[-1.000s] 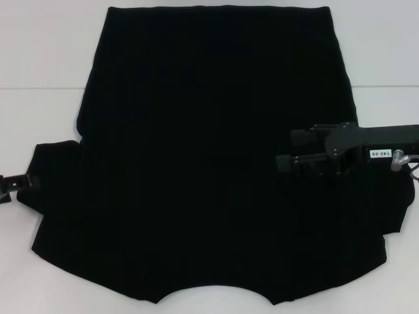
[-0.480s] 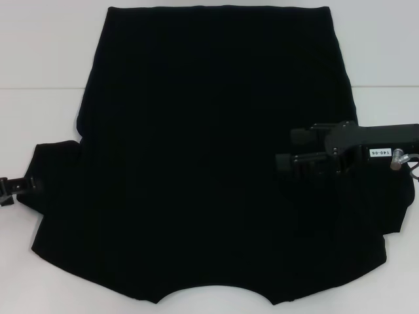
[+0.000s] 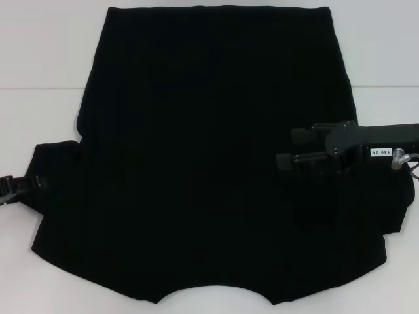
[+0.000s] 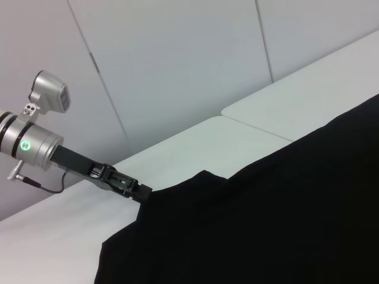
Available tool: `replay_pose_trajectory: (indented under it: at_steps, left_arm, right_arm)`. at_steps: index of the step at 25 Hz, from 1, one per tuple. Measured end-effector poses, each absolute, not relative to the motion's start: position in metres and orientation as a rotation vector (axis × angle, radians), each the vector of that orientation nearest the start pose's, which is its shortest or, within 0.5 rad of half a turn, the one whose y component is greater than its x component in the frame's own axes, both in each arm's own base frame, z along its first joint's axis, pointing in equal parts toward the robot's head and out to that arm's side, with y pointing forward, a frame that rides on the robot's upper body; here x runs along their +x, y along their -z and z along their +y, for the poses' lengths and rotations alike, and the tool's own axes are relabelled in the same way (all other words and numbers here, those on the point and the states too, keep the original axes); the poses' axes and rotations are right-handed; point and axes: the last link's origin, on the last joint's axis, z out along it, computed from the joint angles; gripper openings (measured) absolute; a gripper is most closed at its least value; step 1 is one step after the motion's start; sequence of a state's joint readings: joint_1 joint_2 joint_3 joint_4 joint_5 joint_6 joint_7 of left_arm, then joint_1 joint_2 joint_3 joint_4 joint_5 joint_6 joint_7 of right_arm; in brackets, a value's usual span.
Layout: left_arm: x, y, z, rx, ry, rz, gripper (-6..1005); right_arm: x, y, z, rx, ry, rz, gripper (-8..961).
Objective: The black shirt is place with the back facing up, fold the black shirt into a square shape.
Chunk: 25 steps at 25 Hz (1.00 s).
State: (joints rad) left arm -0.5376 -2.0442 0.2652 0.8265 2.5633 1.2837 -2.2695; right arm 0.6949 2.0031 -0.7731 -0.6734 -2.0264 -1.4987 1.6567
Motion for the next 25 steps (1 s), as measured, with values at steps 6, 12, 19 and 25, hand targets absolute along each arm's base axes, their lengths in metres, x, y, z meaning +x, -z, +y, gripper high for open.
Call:
replay_pose_trajectory:
  at_steps: [6,12,19,25]
  left_arm:
    - [-0.3701,-0.0808,0.3420,-1.806,0.368,-1.698,861]
    - [-0.3701,-0.0801,0.3434,-1.805,0.360,-1.693,858]
    - [-0.3704,-0.0799,0.3428,-1.806,0.357,-1.695,839]
    - [-0.3721,-0.0799,0.3411,-1.802,0.351,-1.699,822]
  right_arm:
    - [0.2192,-0.0205,0.3830,-2.775,-0.576,0.720,897]
    - [0.2194,-0.0213,0.3833,-2.772,-0.578,0.720,898]
    - [0.2194,-0.0214,0.3833,-2.770,-0.580,0.720,898]
    - [0.2191,-0.0217,0.3837,-2.769,-0.582,0.718,898]
